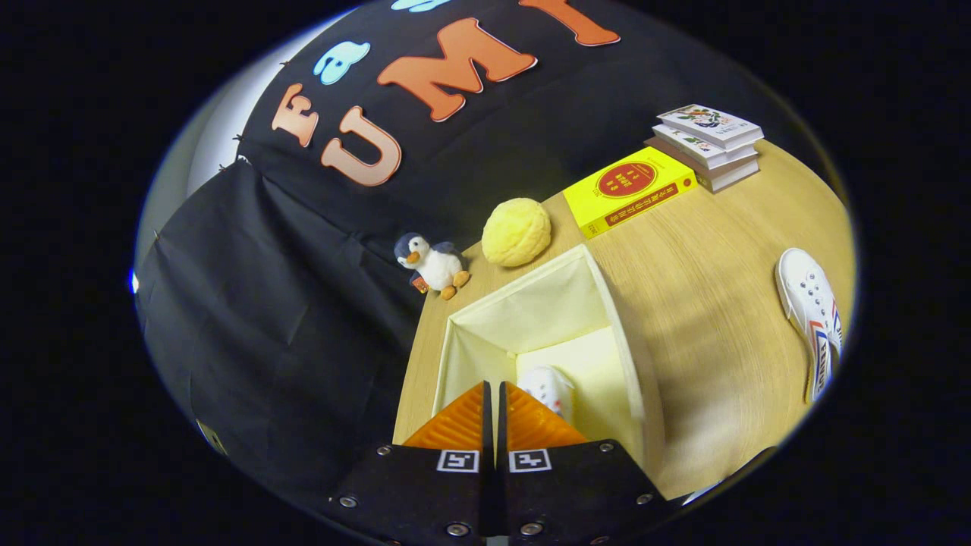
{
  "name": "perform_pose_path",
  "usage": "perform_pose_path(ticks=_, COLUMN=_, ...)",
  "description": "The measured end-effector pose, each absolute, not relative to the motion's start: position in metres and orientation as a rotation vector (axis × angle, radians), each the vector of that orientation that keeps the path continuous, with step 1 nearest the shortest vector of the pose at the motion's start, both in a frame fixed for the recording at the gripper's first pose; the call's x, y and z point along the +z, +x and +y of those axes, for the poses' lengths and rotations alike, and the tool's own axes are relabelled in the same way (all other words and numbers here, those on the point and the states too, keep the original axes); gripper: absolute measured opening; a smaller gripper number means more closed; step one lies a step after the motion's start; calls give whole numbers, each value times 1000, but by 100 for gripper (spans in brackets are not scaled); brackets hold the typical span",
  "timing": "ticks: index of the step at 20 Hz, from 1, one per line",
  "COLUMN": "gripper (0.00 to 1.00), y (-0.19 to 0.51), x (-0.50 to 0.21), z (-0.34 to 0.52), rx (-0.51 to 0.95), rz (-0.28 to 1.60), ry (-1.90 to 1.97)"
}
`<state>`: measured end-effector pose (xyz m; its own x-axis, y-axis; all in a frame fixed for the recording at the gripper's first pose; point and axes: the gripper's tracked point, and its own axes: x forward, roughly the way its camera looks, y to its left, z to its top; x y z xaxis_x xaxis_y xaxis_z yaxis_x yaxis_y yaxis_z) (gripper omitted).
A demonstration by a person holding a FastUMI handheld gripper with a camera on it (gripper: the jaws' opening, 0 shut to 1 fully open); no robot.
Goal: Open the storage box then place both shoes into the box .Put the left shoe in first, then the right shoe, with the right side of both shoes facing outward in a uniform manner.
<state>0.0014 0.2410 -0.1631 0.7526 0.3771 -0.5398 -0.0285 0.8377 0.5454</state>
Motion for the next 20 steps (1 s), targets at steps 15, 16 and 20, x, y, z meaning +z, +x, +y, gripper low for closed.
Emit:
perform_pose_path(ticks=15, gripper=36, y=-16, x=-179, z=20, rx=-102, rz=674, ry=370)
perform_pose_path(ticks=16, gripper=47, y=-18, x=-186, z=8, rx=-116, rz=686, ry=358)
perform_pose_path(ticks=20, gripper=74, y=-34, x=-210, z=-35, rx=-158, rz=746, ry=305)
